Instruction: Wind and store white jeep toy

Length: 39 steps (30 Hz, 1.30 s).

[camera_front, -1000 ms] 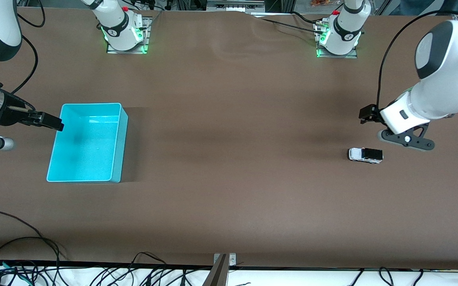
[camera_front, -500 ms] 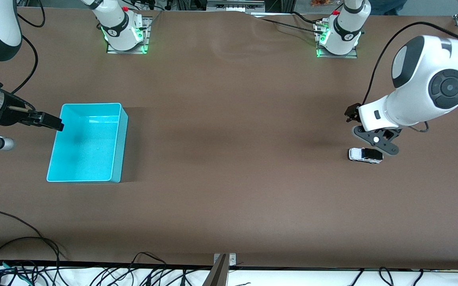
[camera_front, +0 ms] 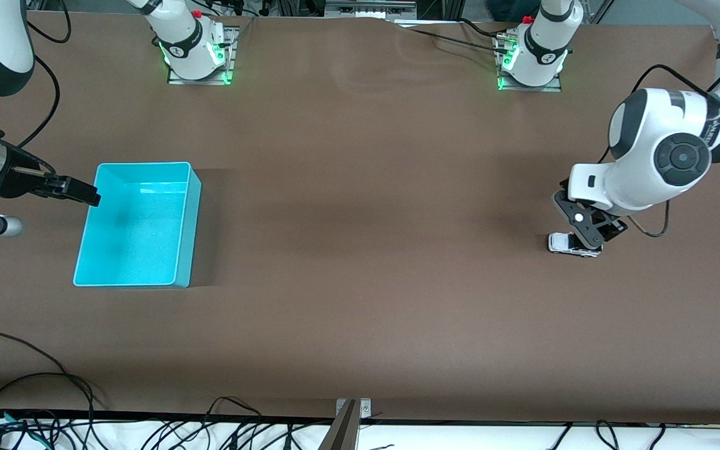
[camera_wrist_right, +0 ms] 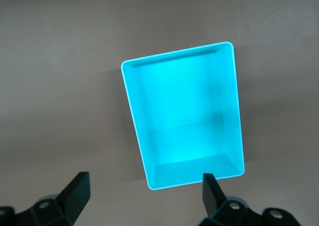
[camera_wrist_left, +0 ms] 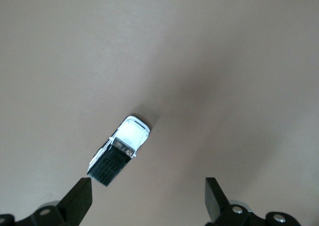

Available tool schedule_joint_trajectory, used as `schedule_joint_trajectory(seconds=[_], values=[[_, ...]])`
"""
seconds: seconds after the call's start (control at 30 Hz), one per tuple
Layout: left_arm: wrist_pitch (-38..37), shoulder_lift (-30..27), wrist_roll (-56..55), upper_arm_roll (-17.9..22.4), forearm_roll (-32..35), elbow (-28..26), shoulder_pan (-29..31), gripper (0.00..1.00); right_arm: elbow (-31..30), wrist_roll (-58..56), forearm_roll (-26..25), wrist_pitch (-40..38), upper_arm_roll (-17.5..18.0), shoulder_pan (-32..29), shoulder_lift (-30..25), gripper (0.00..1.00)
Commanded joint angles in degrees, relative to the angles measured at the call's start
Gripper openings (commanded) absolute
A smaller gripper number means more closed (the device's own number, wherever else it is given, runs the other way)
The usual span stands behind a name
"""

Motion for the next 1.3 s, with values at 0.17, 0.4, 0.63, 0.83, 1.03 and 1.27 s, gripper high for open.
schedule_joint_trajectory(seconds=[0.17, 0.4, 0.63, 0.83, 1.03, 1.27], values=[[7.0, 1.9, 8.0, -0.2, 7.8, -5.2, -0.1, 1.00, -0.4, -0.5, 0.8, 0.3, 0.2, -0.2, -0.6, 1.00], [13.3, 6.2, 20.8, -0.2, 7.7, -5.0, 3.2, 1.00, -0.4, -0.5, 0.9, 0.2, 0.2, -0.2, -0.6, 1.00], [18.2, 10.0, 28.8, -0.2, 7.7, -4.8, 6.0, 1.00, -0.4, -0.5, 0.9, 0.3, 0.2, -0.2, -0.6, 1.00], [19.5, 12.7, 31.1, -0.1, 7.8, -4.6, 6.3, 1.00, -0.5, -0.6, 1.5, 0.2, 0.2, -0.3, -0.6, 1.00], [21.8, 13.2, 33.4, -0.1, 10.1, -4.6, 7.0, 1.00, -0.5, -0.7, 1.6, 0.3, 0.1, -0.4, -0.6, 1.00], [23.2, 14.2, 33.6, -0.1, 10.4, -4.5, 7.9, 1.00, -0.5, -0.8, 1.7, 0.2, 0.1, -0.4, -0.6, 1.00]])
